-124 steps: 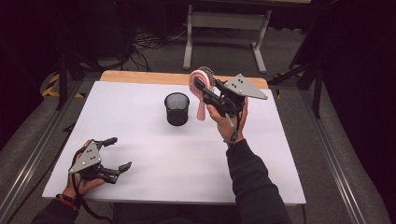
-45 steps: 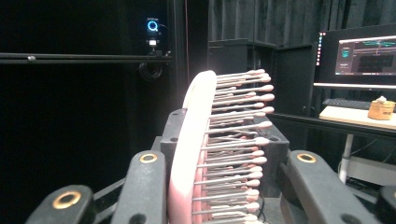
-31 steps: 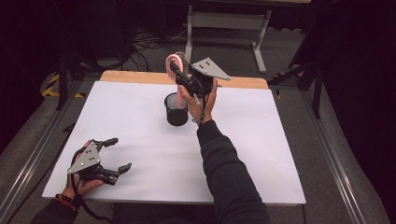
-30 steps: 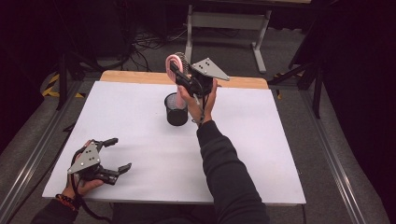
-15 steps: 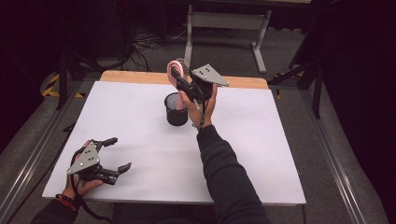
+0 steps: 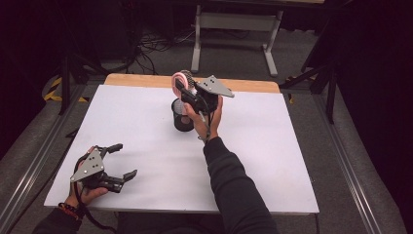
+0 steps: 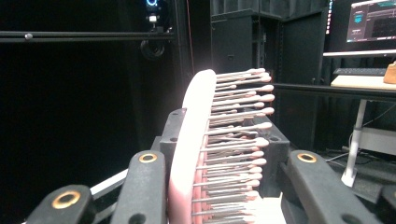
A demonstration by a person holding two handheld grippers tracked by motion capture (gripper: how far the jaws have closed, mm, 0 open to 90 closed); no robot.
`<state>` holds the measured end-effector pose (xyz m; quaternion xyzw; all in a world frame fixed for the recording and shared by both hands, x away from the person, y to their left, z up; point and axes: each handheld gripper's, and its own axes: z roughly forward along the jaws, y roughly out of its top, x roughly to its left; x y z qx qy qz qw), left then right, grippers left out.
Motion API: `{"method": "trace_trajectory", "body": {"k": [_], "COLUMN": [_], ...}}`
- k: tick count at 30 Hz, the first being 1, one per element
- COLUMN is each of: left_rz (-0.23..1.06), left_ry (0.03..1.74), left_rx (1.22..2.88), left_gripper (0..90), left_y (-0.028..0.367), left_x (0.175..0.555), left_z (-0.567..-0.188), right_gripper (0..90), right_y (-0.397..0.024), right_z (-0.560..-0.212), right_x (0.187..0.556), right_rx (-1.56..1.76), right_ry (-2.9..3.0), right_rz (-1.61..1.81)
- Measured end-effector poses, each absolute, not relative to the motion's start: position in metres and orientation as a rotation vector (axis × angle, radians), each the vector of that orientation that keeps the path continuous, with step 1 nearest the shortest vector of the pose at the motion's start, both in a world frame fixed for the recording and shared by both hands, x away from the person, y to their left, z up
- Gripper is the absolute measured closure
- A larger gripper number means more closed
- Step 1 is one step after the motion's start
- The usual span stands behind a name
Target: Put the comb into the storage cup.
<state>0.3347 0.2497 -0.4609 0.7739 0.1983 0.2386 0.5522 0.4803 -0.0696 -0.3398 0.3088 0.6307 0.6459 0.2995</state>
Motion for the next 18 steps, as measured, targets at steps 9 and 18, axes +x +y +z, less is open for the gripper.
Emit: {"method": "trace_trajectory", "body": {"k": [9, 18], "left_rz": [0.560, 0.556], "left_ry": [0.471, 0.470], "left_rx": [1.824, 1.829], "left_gripper": [5.0, 5.0], "left_y": [0.249, 0.249], "left_x": [0.335, 0.335], "left_z": [-0.461, -0.461], "right_gripper": [62.8, 62.6], "right_y": [-0.072, -0.073], "right_z": [-0.351, -0.365], "right_x": [0.479, 0.477], "right_rx": [0.840, 0.857], "right_ry": [1.693, 1.719], "right_rz": [1.715, 1.698]}}
